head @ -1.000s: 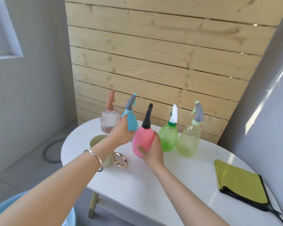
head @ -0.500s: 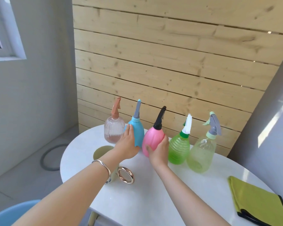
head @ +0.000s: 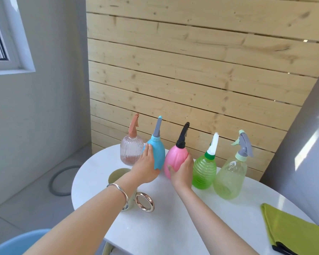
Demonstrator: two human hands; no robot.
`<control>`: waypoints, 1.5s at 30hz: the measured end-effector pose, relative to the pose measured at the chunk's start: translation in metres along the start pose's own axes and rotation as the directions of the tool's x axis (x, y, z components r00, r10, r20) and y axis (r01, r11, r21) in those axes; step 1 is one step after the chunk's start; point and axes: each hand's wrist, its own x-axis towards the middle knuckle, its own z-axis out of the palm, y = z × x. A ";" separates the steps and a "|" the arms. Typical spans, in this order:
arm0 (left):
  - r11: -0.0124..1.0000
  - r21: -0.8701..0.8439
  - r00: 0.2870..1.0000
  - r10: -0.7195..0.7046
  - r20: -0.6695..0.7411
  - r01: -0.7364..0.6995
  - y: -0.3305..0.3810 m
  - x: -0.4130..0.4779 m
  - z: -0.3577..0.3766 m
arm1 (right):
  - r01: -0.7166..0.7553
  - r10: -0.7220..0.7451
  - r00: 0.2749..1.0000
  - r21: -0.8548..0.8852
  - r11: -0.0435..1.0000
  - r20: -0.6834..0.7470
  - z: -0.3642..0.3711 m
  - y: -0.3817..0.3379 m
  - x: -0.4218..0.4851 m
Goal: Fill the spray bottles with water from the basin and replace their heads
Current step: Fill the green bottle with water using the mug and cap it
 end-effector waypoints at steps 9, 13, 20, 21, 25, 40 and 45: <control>0.992 -0.096 0.977 0.056 -0.204 -0.077 0.026 -0.018 0.009 | 0.344 -0.277 0.894 0.145 0.928 -0.352 -0.061 -0.001 -0.030; 0.969 -0.176 0.962 0.131 -0.239 -0.176 0.054 -0.029 0.024 | 0.228 -0.144 0.920 0.200 0.953 -0.363 -0.088 0.013 -0.017; 0.969 -0.200 0.983 0.115 -0.143 -0.143 0.072 -0.044 0.052 | -0.038 0.041 0.999 0.195 0.980 -0.012 -0.107 0.009 0.021; 0.969 -0.206 0.985 0.111 -0.132 -0.136 0.073 -0.046 0.055 | -0.020 0.022 1.000 0.185 0.983 -0.011 -0.109 0.010 0.022; 0.962 -0.245 0.989 0.096 -0.113 -0.121 0.080 -0.057 0.055 | 0.045 -0.037 0.999 0.270 0.962 -0.035 -0.124 0.000 0.006; 0.765 -0.610 0.967 0.062 -0.248 -0.205 0.121 -0.136 -0.015 | -0.077 -0.194 0.932 0.690 0.720 0.307 -0.213 -0.077 -0.064; 0.259 -0.950 0.946 0.227 0.233 0.172 0.119 -0.162 -0.039 | -0.248 -0.251 0.847 0.765 0.594 0.469 -0.225 -0.082 -0.076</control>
